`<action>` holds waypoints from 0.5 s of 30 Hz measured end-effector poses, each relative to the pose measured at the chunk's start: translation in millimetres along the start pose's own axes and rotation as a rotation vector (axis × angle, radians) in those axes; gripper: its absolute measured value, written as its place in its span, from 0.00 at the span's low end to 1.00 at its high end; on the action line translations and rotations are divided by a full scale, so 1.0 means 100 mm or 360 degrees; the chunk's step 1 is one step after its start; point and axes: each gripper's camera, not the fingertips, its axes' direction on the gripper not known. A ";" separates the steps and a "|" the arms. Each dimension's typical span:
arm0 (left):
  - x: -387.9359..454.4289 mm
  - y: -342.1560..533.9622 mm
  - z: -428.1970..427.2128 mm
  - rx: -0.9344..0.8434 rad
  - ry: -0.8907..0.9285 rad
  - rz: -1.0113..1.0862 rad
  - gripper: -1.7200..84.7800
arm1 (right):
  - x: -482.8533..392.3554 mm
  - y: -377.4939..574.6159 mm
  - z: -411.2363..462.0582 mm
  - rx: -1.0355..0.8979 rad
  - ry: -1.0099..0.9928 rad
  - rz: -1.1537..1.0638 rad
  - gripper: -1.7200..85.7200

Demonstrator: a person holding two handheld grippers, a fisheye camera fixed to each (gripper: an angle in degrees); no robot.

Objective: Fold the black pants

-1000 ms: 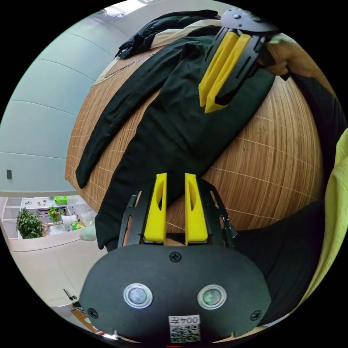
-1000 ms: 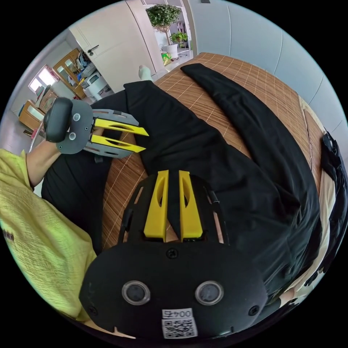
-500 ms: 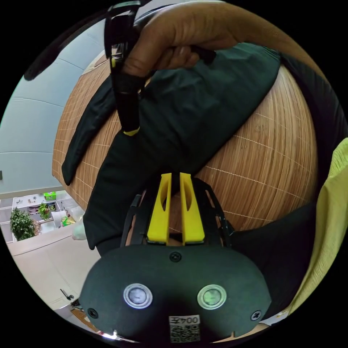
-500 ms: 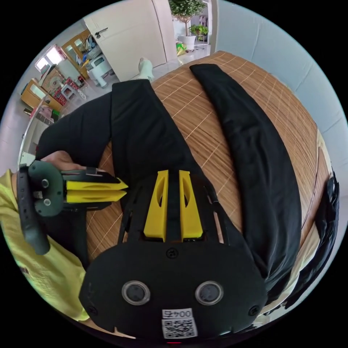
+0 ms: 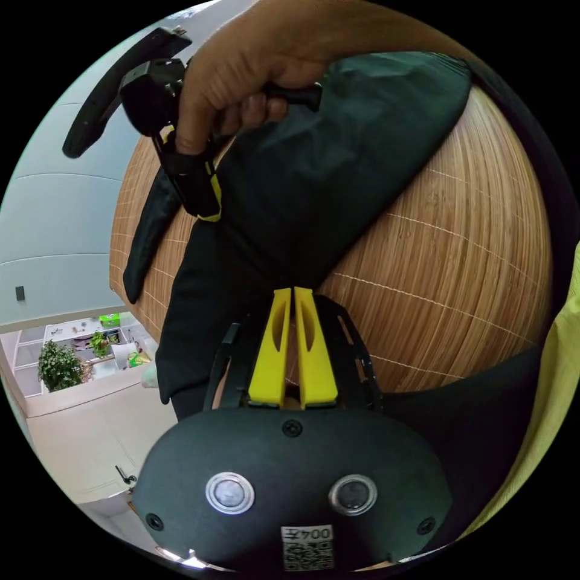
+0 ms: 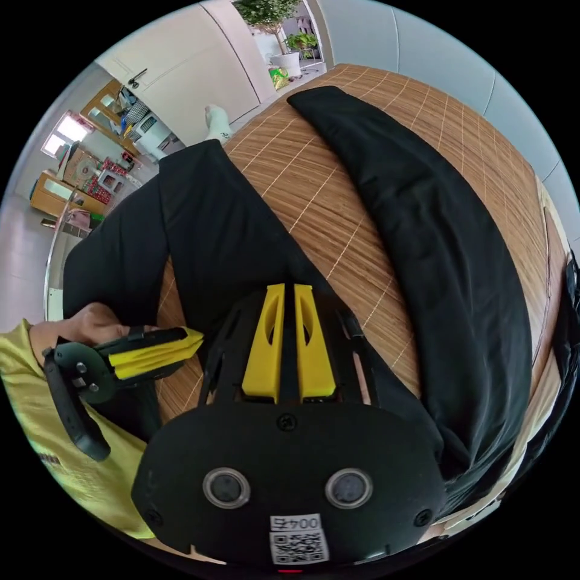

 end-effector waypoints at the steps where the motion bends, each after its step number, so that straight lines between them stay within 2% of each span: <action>1: 0.00 0.03 -0.02 0.0029 -0.0034 0.0004 0.06 | -0.05 0.08 -0.05 0.0029 0.0068 -0.0028 0.08; 3: -0.06 0.06 -0.08 0.0059 -0.0022 -0.0003 0.07 | -0.16 0.28 -0.15 0.0105 0.0191 -0.0079 0.10; 7: -0.31 0.15 -0.12 0.0052 -0.0012 -0.0040 0.12 | -0.30 0.85 -0.25 0.0266 0.0047 -0.0056 0.09; 10: -0.54 0.17 -0.05 -0.0014 -0.0024 -0.0099 0.14 | -0.34 1.07 -0.15 0.0279 0.0086 -0.0047 0.09; 15: -0.91 0.17 0.19 -0.0134 0.0210 -0.0177 0.15 | -0.14 0.96 -0.01 0.0275 0.0043 -0.0016 0.09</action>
